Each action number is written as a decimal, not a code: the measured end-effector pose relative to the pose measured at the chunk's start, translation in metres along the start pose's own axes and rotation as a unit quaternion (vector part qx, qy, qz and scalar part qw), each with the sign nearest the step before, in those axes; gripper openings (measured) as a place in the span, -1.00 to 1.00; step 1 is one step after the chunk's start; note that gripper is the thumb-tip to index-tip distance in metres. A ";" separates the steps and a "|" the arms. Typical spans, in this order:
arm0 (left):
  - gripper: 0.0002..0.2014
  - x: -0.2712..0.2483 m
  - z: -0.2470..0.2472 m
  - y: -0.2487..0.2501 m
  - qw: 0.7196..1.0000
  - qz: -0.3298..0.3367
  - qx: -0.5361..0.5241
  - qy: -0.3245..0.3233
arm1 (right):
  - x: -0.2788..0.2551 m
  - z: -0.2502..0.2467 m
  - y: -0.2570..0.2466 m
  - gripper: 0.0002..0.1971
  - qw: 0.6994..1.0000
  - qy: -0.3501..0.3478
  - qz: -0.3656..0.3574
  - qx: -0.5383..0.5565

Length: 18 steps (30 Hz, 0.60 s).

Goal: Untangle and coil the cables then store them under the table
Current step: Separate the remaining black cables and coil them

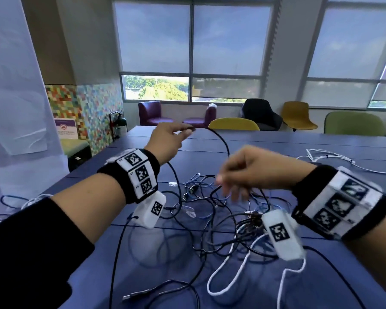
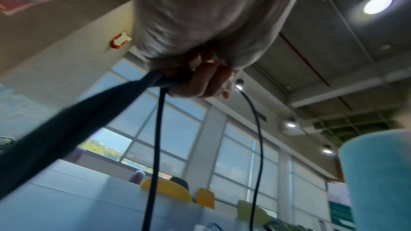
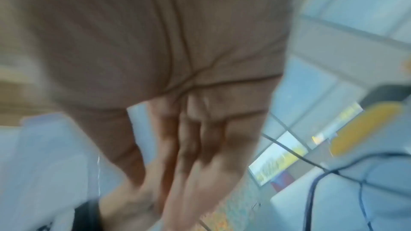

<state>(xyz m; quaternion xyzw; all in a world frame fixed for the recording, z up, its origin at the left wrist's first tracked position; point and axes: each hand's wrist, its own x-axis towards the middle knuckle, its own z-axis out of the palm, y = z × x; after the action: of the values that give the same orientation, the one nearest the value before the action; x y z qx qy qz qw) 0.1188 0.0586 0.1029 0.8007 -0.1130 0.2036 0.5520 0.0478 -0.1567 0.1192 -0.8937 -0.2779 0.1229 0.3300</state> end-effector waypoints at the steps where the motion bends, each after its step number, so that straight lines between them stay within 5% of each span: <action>1: -0.82 -0.006 0.007 0.001 0.999 0.011 0.002 -0.036 | 0.009 0.001 0.000 -0.88 0.987 0.143 -0.047 -0.049; 3: -0.84 -0.013 0.020 0.000 0.996 0.034 0.002 -0.086 | 0.026 0.005 0.000 -0.73 0.925 0.317 -0.118 -0.173; 5: -0.82 -0.016 0.027 -0.002 0.993 0.046 -0.006 -0.110 | 0.039 0.010 0.000 -0.51 0.914 0.308 -0.132 -0.227; 7: -0.81 -0.019 0.028 -0.006 0.992 0.047 0.010 -0.120 | 0.047 0.013 -0.001 -0.46 0.939 0.254 -0.091 -0.213; 12: -0.77 -0.031 0.016 -0.022 0.987 0.013 0.064 -0.148 | 0.050 0.002 0.008 -0.83 0.945 0.271 -0.044 -0.176; 18: -0.61 -0.048 0.007 -0.053 0.983 -0.019 0.051 -0.175 | 0.039 -0.026 0.017 -0.90 0.899 0.410 -0.048 -0.148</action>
<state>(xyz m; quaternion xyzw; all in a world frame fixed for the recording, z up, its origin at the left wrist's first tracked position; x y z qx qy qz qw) 0.0987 0.0692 0.0344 0.8532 -0.1823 0.0556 0.4855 0.0972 -0.1588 0.1262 -0.8892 -0.1751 -0.3130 0.2842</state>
